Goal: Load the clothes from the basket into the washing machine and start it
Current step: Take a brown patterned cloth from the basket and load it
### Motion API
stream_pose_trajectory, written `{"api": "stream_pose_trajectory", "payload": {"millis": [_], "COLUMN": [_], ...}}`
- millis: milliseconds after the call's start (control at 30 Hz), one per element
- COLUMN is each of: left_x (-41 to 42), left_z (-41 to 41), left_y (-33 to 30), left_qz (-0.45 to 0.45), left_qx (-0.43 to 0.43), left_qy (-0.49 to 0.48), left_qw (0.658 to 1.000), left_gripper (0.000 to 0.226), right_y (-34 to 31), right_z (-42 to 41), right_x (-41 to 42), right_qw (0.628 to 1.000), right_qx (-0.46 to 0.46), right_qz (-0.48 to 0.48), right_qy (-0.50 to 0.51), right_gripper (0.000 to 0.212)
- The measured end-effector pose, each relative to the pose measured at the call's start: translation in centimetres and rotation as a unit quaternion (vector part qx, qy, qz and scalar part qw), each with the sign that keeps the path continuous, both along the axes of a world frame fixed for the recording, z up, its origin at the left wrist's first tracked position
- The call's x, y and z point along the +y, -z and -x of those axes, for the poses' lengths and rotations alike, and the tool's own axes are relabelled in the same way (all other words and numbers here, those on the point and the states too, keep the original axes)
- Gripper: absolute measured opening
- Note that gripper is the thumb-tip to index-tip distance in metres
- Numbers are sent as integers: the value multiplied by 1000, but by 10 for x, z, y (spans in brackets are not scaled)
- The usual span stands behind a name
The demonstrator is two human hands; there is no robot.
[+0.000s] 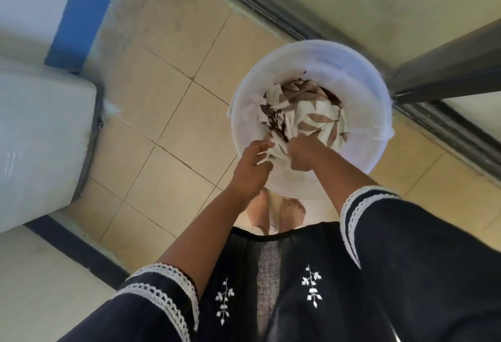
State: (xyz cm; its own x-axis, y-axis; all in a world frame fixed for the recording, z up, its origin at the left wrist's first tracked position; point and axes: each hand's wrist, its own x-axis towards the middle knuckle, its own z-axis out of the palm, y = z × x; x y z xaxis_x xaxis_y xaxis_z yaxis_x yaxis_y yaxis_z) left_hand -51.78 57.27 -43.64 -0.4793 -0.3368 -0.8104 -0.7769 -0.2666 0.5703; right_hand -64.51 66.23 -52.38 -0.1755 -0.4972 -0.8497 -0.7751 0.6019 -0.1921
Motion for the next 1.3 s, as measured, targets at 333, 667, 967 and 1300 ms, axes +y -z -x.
{"api": "stream_pose_trajectory", "payload": {"millis": [333,667,967,1300], "left_x": [7,12,-31,-48], "left_z": [-29,-27,-48,-74], "left_y": [-161,-295,-355,-403], "left_qz": [82,162,253,224], "left_qx": [-2,148,79,163], "left_qy": [321,211,263,35], "left_qw": [944,952,927,960], "left_gripper": [89,60,52,27], "right_y": [-232,-463,-619,-615], "right_z": [-34,-21,10,5], "right_x": [32,19,9,26], "right_qw": [906,798,676,732], "right_qx": [-148,-225,-183,-133], "right_qz": [200,399,581,529], "right_qy": [342,393,414,408], "right_gripper": [17,24,22,17]}}
